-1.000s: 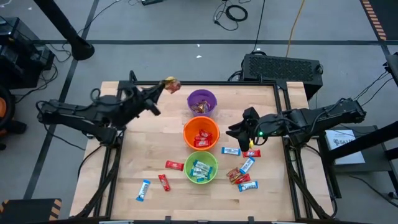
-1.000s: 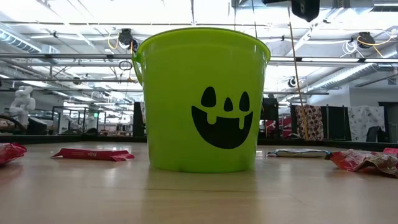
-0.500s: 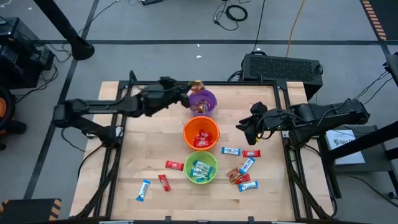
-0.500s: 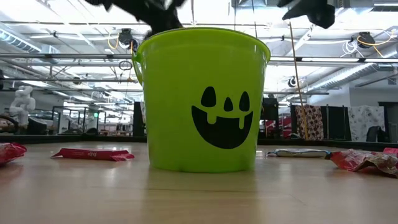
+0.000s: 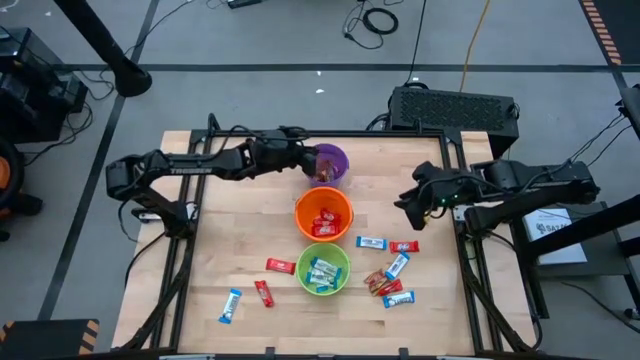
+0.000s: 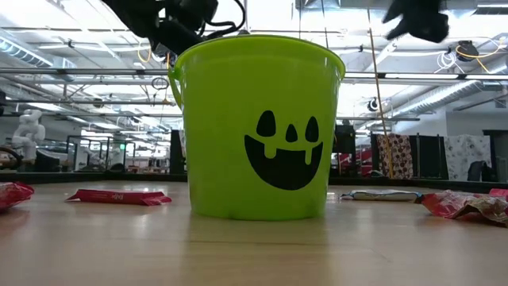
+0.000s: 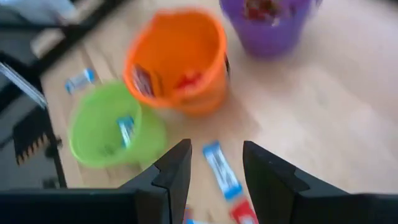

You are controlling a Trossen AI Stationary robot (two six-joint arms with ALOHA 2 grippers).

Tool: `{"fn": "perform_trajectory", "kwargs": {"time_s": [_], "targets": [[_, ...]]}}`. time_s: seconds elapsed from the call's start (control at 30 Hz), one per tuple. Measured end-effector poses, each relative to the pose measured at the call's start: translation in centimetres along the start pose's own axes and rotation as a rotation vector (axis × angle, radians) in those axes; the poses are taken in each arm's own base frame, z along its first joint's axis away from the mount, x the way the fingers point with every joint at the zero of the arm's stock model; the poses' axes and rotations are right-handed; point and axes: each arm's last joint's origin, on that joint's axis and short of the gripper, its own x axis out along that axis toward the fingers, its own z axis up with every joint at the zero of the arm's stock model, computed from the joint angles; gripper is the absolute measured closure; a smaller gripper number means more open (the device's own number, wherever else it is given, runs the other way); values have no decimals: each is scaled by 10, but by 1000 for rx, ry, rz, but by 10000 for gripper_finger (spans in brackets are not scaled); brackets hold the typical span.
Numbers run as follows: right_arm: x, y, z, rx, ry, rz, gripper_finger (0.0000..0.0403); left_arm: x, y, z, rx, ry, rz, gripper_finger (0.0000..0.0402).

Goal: Sort candy by brand, put in halloween buckets
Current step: Put golden candy into the purple bucket, then put red chocolate bar into the orange bucket

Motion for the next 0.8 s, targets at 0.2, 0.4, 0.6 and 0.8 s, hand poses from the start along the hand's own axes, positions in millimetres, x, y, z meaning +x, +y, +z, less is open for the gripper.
{"fn": "perform_trajectory", "kwargs": {"time_s": [0.2, 0.4, 0.6, 0.8], "targets": [[-1, -13, -15, 17, 185, -123, 266, -4, -2, 4, -24, -21, -18, 220], [2, -35, -32, 233, 288, -358, 266, -27, -11, 19, -175, -24, -147, 204], [36, -45, -57, 354, 414, -297, 266, -56, -24, 31, -268, 17, -323, 204], [75, -64, -90, 478, 468, -293, 272, -88, -39, 29, -240, 101, -431, 204]]}}
